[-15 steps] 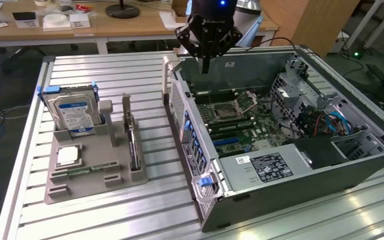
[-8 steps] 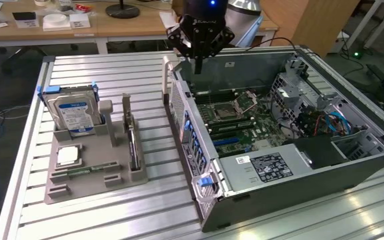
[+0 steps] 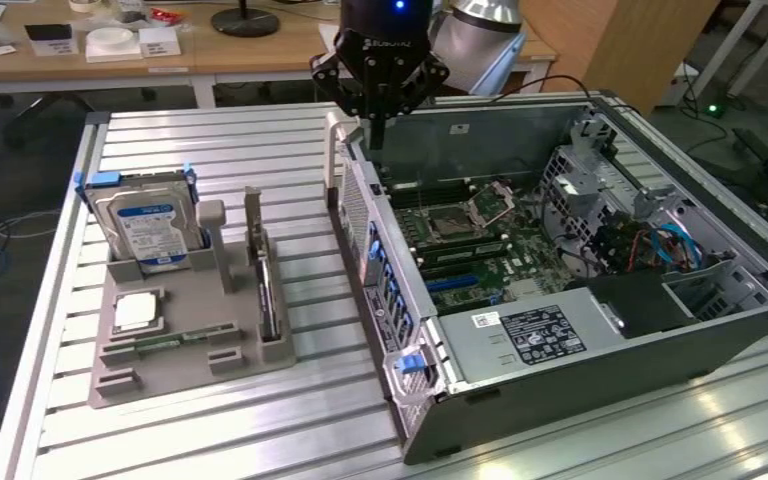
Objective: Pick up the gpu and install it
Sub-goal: 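Reach for the gpu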
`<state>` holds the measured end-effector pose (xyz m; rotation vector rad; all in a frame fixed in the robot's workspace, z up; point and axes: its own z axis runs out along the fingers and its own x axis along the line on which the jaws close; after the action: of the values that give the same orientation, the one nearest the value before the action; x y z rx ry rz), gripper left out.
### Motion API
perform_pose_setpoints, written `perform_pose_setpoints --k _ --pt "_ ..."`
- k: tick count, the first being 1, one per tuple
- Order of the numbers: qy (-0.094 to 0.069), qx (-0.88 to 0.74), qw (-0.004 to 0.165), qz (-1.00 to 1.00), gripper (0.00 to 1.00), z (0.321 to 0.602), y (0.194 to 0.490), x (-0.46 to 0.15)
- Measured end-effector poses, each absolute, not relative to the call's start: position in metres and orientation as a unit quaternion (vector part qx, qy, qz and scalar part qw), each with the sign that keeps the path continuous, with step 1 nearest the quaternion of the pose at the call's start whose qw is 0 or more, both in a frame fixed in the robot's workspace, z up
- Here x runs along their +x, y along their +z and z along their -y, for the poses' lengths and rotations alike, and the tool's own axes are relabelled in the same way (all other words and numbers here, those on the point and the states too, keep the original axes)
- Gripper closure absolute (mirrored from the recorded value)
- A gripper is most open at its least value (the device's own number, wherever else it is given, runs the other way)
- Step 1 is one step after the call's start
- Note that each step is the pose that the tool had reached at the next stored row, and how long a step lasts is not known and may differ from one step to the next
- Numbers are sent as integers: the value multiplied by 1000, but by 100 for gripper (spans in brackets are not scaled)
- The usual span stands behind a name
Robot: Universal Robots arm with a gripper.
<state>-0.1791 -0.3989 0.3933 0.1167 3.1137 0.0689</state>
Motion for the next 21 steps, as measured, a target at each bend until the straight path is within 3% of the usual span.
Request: perform_pose_setpoints --k 21 --pt "22 37 12 -999 89 399 393 -236"
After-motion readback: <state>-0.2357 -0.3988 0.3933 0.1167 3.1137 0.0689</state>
